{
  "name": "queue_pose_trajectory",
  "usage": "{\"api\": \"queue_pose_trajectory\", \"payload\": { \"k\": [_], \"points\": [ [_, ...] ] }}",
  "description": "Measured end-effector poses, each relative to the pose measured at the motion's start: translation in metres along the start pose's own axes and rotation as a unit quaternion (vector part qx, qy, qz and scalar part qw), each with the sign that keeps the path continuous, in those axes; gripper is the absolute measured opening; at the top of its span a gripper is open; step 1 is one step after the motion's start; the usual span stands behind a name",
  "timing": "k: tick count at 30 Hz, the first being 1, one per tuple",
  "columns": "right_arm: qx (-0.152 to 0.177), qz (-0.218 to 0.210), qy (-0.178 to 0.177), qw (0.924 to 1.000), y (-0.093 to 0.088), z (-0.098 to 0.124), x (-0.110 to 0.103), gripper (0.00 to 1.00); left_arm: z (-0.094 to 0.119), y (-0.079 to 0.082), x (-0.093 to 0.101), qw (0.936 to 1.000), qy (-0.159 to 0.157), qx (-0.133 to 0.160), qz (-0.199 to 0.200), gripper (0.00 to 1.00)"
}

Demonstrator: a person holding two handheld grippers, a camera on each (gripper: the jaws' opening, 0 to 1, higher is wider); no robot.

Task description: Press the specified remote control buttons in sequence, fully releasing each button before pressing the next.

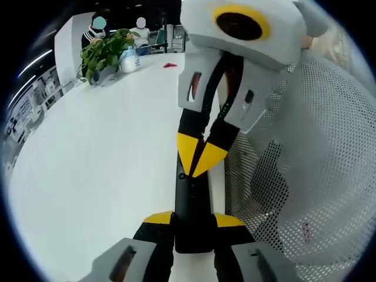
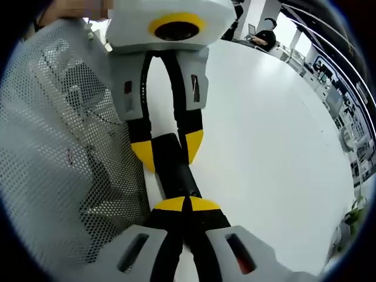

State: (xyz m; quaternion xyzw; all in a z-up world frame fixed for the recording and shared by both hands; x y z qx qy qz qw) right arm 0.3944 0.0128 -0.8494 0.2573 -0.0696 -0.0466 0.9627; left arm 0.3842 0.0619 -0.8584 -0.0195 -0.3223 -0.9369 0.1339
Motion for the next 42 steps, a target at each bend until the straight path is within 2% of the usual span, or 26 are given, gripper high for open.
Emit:
{"api": "queue_pose_trajectory", "payload": {
  "k": [5,8,14,21,24,27,31,36,39,42],
  "points": [
    [0.009,-0.025,0.009,0.9996,-0.001,0.0,0.001,0.0,0.0,0.0,0.0,1.0,0.002,-0.002,-0.002,0.24],
    [0.019,-0.067,0.017,0.9974,0.0,0.0,0.001,0.0,0.0,-0.001,0.0,1.0,0.002,-0.002,-0.005,0.24],
    [0.032,-0.125,0.04,0.9908,-0.001,0.0,0.004,0.0,0.0,-0.001,0.001,0.9999,0.001,-0.002,-0.01,0.24],
    [0.028,-0.113,0.031,0.9927,-0.001,-0.001,0.006,0.0,-0.001,0.0,0.003,0.9998,-0.004,-0.004,-0.016,0.24],
    [0.012,-0.084,0.031,0.9959,-0.001,-0.001,0.005,0.0,-0.001,0.0,0.002,0.9998,-0.005,-0.005,-0.017,0.24],
    [-0.013,-0.086,0.043,0.9953,0.0,-0.003,0.007,0.0,-0.001,0.001,0.003,0.9999,-0.006,-0.003,-0.015,0.24],
    [-0.081,-0.099,0.082,0.9884,0.001,-0.005,0.009,0.0,-0.001,0.001,0.002,0.9999,-0.006,-0.002,-0.012,0.24],
    [-0.139,-0.113,0.113,0.9773,0.003,-0.008,0.01,0.0,-0.001,0.001,0.003,0.9999,-0.006,-0.002,-0.01,0.24],
    [-0.151,-0.124,0.125,0.9726,0.003,-0.009,0.012,0.0,-0.001,0.001,0.003,0.9999,-0.006,-0.002,-0.011,0.24],
    [-0.149,-0.147,0.132,0.9689,0.001,-0.007,0.011,0.0,-0.001,0.001,0.003,0.9999,-0.006,-0.001,-0.013,0.24]
  ]
}}
Point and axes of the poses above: the point that each gripper's makers call its tool centre point, and the gripper's own axes: z roughly backward along the fingers, x roughly to its right, y roughly out of its top, the point moved 2 cm from there along z, roughly backward along the fingers, and after that the axes turned 5 degrees about z, right-handed, at the moved point
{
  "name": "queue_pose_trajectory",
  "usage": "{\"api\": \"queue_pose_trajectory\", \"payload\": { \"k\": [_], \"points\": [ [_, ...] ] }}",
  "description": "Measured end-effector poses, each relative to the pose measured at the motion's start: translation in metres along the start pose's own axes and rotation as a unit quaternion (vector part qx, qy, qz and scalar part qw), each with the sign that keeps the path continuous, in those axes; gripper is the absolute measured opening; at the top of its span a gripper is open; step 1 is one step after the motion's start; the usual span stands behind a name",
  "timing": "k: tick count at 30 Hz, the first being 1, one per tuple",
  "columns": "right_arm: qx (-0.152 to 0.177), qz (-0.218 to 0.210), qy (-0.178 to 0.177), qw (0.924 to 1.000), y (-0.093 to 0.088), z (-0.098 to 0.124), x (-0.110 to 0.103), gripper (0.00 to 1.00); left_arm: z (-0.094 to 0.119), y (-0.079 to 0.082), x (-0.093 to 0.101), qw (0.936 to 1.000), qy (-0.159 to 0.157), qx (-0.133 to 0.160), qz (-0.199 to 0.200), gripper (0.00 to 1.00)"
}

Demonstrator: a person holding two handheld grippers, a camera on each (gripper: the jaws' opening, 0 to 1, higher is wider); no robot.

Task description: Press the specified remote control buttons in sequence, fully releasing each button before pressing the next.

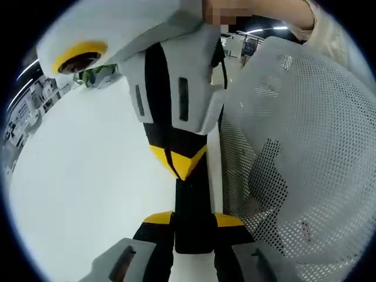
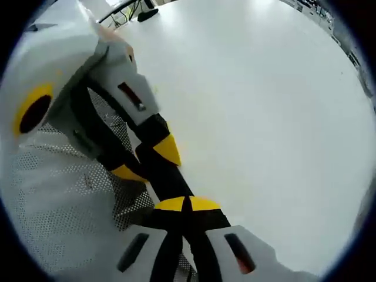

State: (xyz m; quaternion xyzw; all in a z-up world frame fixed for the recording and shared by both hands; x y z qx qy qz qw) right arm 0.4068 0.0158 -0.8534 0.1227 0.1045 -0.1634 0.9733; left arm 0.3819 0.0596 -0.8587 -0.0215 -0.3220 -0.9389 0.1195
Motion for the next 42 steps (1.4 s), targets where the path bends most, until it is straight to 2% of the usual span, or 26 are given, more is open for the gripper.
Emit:
{"api": "queue_pose_trajectory", "payload": {
  "k": [3,5,8,12,15,17,19,23,24,25,28,33,37,42],
  "points": [
    [0.022,0.005,-0.004,0.9997,-0.003,0.001,-0.003,0.0,0.0,0.0,0.0,1.0,-0.001,0.001,-0.001,0.24],
    [0.052,0.027,-0.019,0.9981,-0.002,0.001,-0.003,0.0,0.0,0.0,0.0,1.0,-0.002,0.001,-0.002,0.24],
    [0.098,0.043,-0.039,0.9935,-0.004,0.002,-0.005,0.0,0.0,0.0,0.0,1.0,-0.003,0.002,-0.001,0.24],
    [0.16,0.036,-0.061,0.9845,-0.008,0.002,-0.007,0.0,0.0,0.0,0.0,1.0,-0.004,0.003,0.0,0.24],
    [0.176,0.037,-0.068,0.9814,-0.011,0.003,-0.009,0.0,-0.001,0.0,0.001,1.0,-0.003,0.001,-0.005,0.24],
    [0.175,0.041,-0.064,0.9816,-0.011,0.003,-0.012,0.0,-0.001,0.0,0.0,1.0,-0.003,0.0,-0.005,0.24],
    [0.168,0.061,-0.057,0.9822,-0.009,0.002,-0.017,0.0,-0.001,0.0,0.0,1.0,-0.002,0.001,-0.004,0.24],
    [0.164,0.102,-0.067,0.9789,-0.001,0.0,-0.022,0.0,-0.001,0.0,0.001,1.0,-0.001,0.0,-0.004,0.24],
    [0.153,0.12,-0.062,0.9789,-0.001,-0.003,-0.026,0.0,-0.001,0.0,0.001,1.0,-0.001,0.0,-0.004,0.24],
    [0.152,0.137,-0.082,0.9753,0.001,-0.001,-0.022,0.0,-0.001,0.0,0.001,1.0,-0.001,0.0,-0.006,0.24],
    [0.125,0.178,-0.096,0.9714,0.0,-0.001,-0.025,0.0,-0.001,0.0,0.0,1.0,-0.002,0.0,-0.004,0.24],
    [0.105,0.161,-0.095,0.9766,0.002,-0.002,-0.023,0.0,-0.001,0.0,0.001,1.0,-0.002,0.002,-0.005,0.24],
    [0.086,0.165,-0.09,0.9784,0.003,-0.003,-0.023,0.0,-0.001,0.001,0.001,1.0,-0.002,0.004,-0.004,0.24],
    [0.084,0.147,-0.093,0.9811,0.001,-0.003,-0.022,0.0,-0.001,0.001,0.001,1.0,-0.003,0.005,-0.003,0.24]
  ]
}}
Point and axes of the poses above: the point that each gripper's makers call its tool centre point, and the gripper's own axes: z roughly backward along the fingers, x roughly to its right, y roughly out of its top, the point moved 2 cm from there along z, roughly backward along the fingers, and after that the axes turned 5 degrees about z, right-handed, at the moved point
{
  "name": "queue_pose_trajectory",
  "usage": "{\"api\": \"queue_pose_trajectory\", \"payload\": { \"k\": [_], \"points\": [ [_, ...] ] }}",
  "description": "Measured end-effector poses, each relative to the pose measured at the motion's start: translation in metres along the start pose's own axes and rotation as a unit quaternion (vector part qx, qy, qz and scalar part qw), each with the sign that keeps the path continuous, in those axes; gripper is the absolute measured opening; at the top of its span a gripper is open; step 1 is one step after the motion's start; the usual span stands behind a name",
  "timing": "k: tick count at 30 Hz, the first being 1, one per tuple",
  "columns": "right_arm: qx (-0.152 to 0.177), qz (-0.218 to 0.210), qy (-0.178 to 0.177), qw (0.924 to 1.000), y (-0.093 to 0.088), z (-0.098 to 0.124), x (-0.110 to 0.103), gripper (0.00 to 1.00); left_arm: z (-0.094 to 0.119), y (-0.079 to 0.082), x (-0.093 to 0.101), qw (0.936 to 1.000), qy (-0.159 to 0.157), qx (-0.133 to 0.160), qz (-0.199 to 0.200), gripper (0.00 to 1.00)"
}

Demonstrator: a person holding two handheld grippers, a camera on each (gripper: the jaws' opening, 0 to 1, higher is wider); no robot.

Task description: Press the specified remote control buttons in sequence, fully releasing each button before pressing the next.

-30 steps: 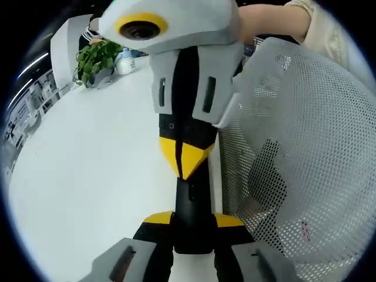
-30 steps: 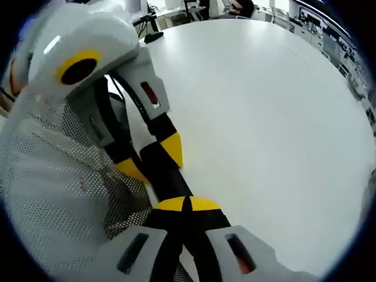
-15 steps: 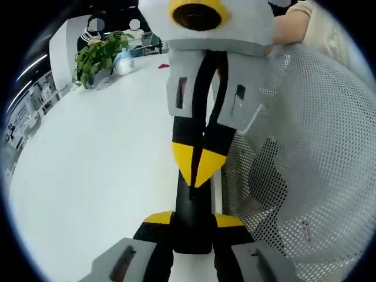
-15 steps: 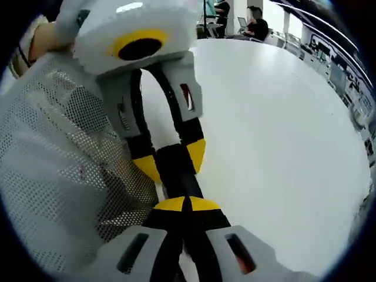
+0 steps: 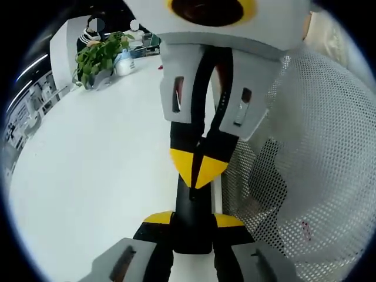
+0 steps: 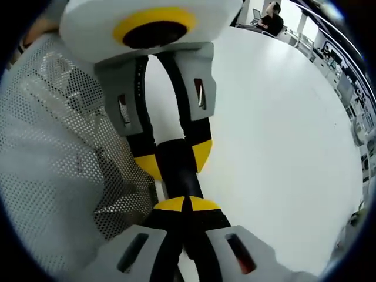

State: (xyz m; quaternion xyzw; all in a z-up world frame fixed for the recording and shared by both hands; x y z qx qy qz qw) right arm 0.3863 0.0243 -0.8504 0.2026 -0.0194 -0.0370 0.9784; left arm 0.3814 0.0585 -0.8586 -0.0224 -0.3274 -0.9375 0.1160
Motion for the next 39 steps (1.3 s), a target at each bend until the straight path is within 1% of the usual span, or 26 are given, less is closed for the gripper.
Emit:
{"api": "queue_pose_trajectory", "payload": {
  "k": [4,7,9,12,15,17,19,22,25,26,27,28,29,31,33,36,39],
  "points": [
    [0.02,-0.013,-0.01,0.9997,-0.001,0.001,0.0,0.0,0.0,0.0,0.0,1.0,-0.001,0.001,0.001,0.24],
    [0.052,-0.059,-0.01,0.9969,-0.002,0.001,0.0,0.0,0.0,0.0,0.0,1.0,-0.001,0.002,0.001,0.24],
    [0.061,-0.067,-0.01,0.9959,-0.003,0.002,0.001,0.0,0.0,0.0,0.0,1.0,0.0,0.002,0.0,0.24],
    [0.064,-0.07,-0.008,0.9955,-0.002,0.001,0.001,0.0,0.0,0.0,0.0,1.0,0.0,0.001,0.0,0.24],
    [0.062,-0.056,-0.008,0.9965,-0.001,0.001,0.0,0.0,0.0,0.0,0.0,1.0,0.0,0.001,0.0,0.24],
    [0.056,-0.025,-0.013,0.998,-0.001,0.001,0.0,0.0,0.0,-0.001,0.0,1.0,0.001,0.001,0.0,0.24],
    [0.048,-0.012,-0.018,0.9986,0.0,0.001,-0.002,0.0,0.0,-0.001,0.0,1.0,0.001,0.001,-0.001,0.24],
    [0.045,-0.009,-0.018,0.9988,0.001,0.001,-0.001,0.0,0.0,-0.001,0.0,1.0,0.001,0.001,-0.001,0.24],
    [0.046,0.006,-0.015,0.9988,0.002,0.0,-0.001,0.0,0.0,-0.001,0.0,1.0,0.0,0.001,-0.001,0.24],
    [0.049,0.011,-0.015,0.9986,0.002,0.0,-0.001,0.0,0.0,-0.001,0.0,1.0,0.0,0.001,-0.001,0.24],
    [0.059,0.023,-0.014,0.9979,0.005,-0.001,-0.003,0.0,0.0,-0.001,0.0,1.0,0.0,0.001,-0.001,0.24],
    [0.062,0.023,-0.013,0.9977,0.006,-0.002,-0.003,0.0,0.0,-0.001,0.0,1.0,0.0,0.001,-0.001,0.24],
    [0.06,0.022,-0.012,0.9979,0.007,-0.003,-0.003,0.0,0.0,-0.001,0.0,1.0,0.001,0.0,-0.003,0.24],
    [0.045,0.035,-0.012,0.9983,0.008,-0.003,-0.003,0.0,0.0,-0.001,0.0,1.0,0.001,0.0,-0.004,0.24],
    [0.037,0.031,-0.011,0.9988,0.009,-0.003,-0.003,0.0,0.0,-0.001,0.001,1.0,0.0,0.001,-0.003,0.24],
    [0.03,0.011,-0.006,0.9995,0.007,-0.003,-0.001,0.0,0.0,0.0,0.0,1.0,0.0,0.0,-0.001,0.24],
    [0.023,0.008,-0.006,0.9997,0.008,-0.003,-0.002,0.0,0.0,0.0,0.0,1.0,-0.001,0.0,0.001,0.24]
  ]
}}
Point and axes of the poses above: the point that each gripper's makers call its tool centre point, and the gripper's own axes: z roughly backward along the fingers, x roughly to its right, y roughly out of its top, the point moved 2 cm from there along z, roughly backward along the fingers, and after that the axes turned 5 degrees about z, right-handed, at the moved point
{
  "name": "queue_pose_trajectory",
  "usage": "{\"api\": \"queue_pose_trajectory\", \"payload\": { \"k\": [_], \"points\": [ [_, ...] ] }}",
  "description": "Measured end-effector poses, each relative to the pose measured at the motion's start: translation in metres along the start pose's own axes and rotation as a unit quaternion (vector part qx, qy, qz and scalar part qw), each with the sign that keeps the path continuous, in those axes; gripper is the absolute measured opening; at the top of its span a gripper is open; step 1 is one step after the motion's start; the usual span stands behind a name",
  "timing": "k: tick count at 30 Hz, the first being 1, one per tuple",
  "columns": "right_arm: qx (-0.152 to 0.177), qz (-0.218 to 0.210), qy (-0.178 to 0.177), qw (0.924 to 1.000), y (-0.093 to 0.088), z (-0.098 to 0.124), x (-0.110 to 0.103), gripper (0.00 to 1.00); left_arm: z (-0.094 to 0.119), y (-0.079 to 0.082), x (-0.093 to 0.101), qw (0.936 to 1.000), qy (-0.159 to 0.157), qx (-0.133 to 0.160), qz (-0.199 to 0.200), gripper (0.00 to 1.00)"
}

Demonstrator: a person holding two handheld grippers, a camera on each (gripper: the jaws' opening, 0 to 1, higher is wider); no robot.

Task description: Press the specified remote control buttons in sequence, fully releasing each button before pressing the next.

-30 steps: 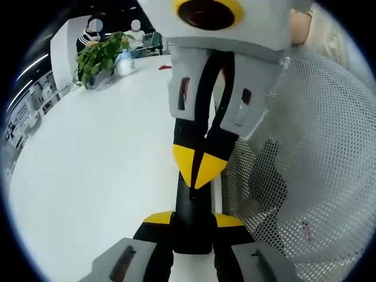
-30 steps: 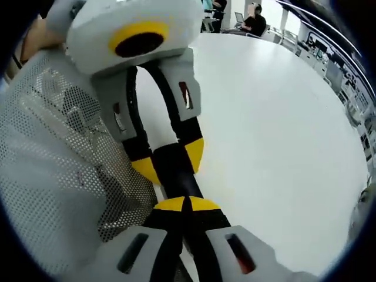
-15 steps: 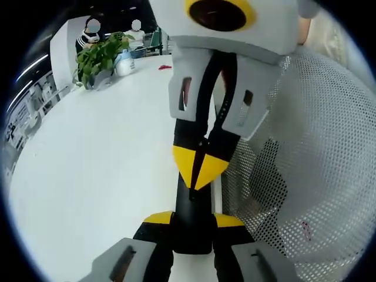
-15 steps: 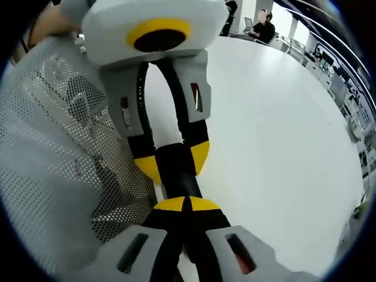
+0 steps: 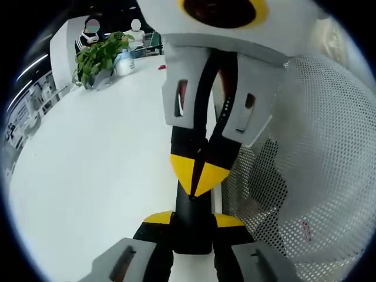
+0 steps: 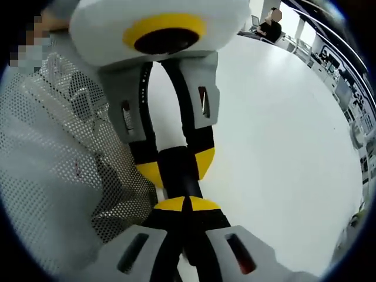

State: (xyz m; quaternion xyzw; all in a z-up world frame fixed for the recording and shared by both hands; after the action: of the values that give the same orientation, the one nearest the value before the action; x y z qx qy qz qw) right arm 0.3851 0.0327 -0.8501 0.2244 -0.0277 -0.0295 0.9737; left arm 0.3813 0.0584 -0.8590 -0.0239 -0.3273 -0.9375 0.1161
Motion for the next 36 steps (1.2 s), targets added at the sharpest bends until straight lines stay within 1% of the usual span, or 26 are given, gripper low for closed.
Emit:
{"api": "queue_pose_trajectory", "payload": {
  "k": [4,5,6,8,10,12,13,15,16,19,22,23,25,29,32,36],
  "points": [
    [-0.015,-0.021,0.007,0.9996,0.0003,-0.0005,0.0014,0.0,-0.0001,-0.0002,-0.0002,1.0,-0.002,0.002,0.002,0.24],
    [-0.021,-0.013,0.005,0.9997,0.0005,-0.0008,0.0004,0.0,-0.0001,-0.0002,-0.0002,1.0,-0.002,0.003,0.001,0.24],
    [-0.033,0.006,0.001,0.9994,0.0003,-0.0005,0.0004,0.0,0.0,-0.0001,-0.0002,1.0,-0.003,0.003,0.001,0.24],
    [-0.047,0.006,-0.006,0.9989,0.0019,-0.0015,-0.0015,0.0,0.0001,-0.0001,-0.0001,1.0,-0.003,0.004,0.001,0.24],
    [-0.049,-0.004,-0.005,0.9988,0.0018,-0.0014,-0.0002,0.0,0.0001,-0.0001,0.0,1.0,-0.003,0.004,0.001,0.24],
    [-0.037,-0.019,-0.002,0.9991,-0.0002,-0.0006,0.0007,0.0,0.0,0.0,-0.0001,1.0,-0.003,0.004,0.001,0.24],
    [-0.025,-0.028,-0.001,0.9993,-0.0007,-0.0003,0.0008,0.0,0.0,0.0,-0.0002,1.0,-0.003,0.005,0.001,0.24],
    [-0.005,-0.031,-0.003,0.9995,-0.0019,0.0008,0.0007,0.0,0.0,-0.0003,-0.0005,1.0,-0.004,0.007,0.002,0.24],
    [0.012,-0.039,-0.005,0.9992,-0.0021,0.0011,0.0006,0.0,0.0,-0.0004,-0.0005,1.0,-0.005,0.008,0.003,0.24],
    [0.032,-0.034,-0.011,0.9988,-0.0034,0.002,-0.0006,0.0,0.0003,-0.0004,-0.0004,0.9999,-0.006,0.011,0.004,0.24],
    [0.029,-0.019,-0.017,0.9992,-0.0013,0.0016,-0.0018,0.0,0.0006,-0.0003,-0.0003,0.9999,-0.006,0.012,0.004,0.24],
    [0.021,0.003,-0.02,0.9996,0.0001,0.001,-0.0016,0.0,0.0006,-0.0003,-0.0004,0.9999,-0.006,0.012,0.004,0.24],
    [0.011,0.032,-0.021,0.9992,0.0028,0.0,-0.0019,0.0,0.0007,0.0,-0.0001,0.9999,-0.006,0.011,0.003,0.24],
    [0.003,0.037,-0.02,0.9991,0.0029,-0.0007,-0.0021,0.0,0.0006,0.0,0.0002,0.9999,-0.005,0.011,0.003,0.24],
    [0.001,0.017,-0.007,0.9998,0.0025,-0.0008,0.0,0.0,0.0002,-0.0005,0.0,0.9999,-0.005,0.011,0.003,0.24],
    [-0.012,0.012,0.01,0.9998,0.0032,-0.0019,0.001,0.0,0.0006,-0.0005,0.0001,0.9999,-0.007,0.015,0.001,0.24]
  ]
}}
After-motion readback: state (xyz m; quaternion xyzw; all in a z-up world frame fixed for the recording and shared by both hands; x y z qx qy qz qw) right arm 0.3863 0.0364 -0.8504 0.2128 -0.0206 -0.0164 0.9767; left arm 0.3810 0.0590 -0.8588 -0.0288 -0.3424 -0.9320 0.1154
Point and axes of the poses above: the point that each gripper's makers call its tool centre point, and the gripper's own axes: z roughly backward along the fingers, x roughly to its right, y roughly out of its top, the point moved 2 cm from there along z, roughly backward along the fingers, and after that the axes turned 5 degrees about z, right-handed, at the moved point
